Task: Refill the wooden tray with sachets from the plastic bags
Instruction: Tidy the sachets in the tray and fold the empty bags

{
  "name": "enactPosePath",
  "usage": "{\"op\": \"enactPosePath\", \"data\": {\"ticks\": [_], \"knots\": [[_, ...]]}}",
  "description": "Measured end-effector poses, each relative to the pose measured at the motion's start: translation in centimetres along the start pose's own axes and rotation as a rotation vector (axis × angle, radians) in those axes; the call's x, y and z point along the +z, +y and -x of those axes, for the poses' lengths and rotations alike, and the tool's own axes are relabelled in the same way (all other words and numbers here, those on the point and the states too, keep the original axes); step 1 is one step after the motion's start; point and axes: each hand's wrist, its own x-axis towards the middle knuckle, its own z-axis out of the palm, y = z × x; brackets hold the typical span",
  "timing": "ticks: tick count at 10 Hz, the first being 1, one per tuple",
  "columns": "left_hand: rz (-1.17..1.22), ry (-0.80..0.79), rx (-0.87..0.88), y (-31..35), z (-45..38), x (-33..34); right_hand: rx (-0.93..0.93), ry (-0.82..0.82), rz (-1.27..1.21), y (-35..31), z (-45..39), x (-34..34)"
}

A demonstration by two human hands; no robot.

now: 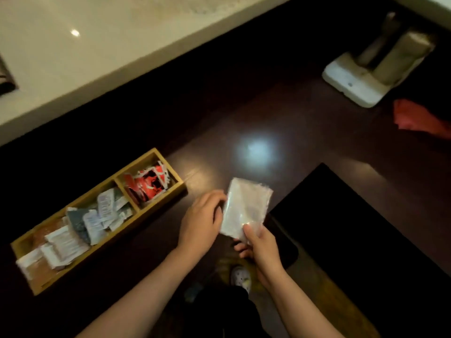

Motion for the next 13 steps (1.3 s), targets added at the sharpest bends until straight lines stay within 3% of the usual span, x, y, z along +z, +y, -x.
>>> {"op": "enactPosePath", "data": {"ticks": [2,5,7,10,12,13], "knots": [[-0.18,-0.045,0.134,0.1,-3.8,3.7,0.079,0.053,-0.118,3.1,-1.1,-5.5],[-0.565,-0.138,0.194,0.2,-6.0,6.9,0.39,0.337,-0.27,10.2,-6.7,-12.4],[-0.582,-0.071,0.211,0.6,-5.8,7.1,0.605,0.391,-0.407,14.8,-13.0,-14.4],[-0.553,-0.028,0.223,0.2,-5.8,7.6,0.761,0.409,-0.553,19.2,-17.7,-16.7],[-0.538,-0.04,0.22,0.2,-5.8,7.6,0.696,0.383,-0.353,19.1,-16.2,-17.8],[-0.552,-0.038,0.224,0.4,-5.9,7.4,0.396,0.451,-0.316,14.0,-14.2,-18.0]]}}
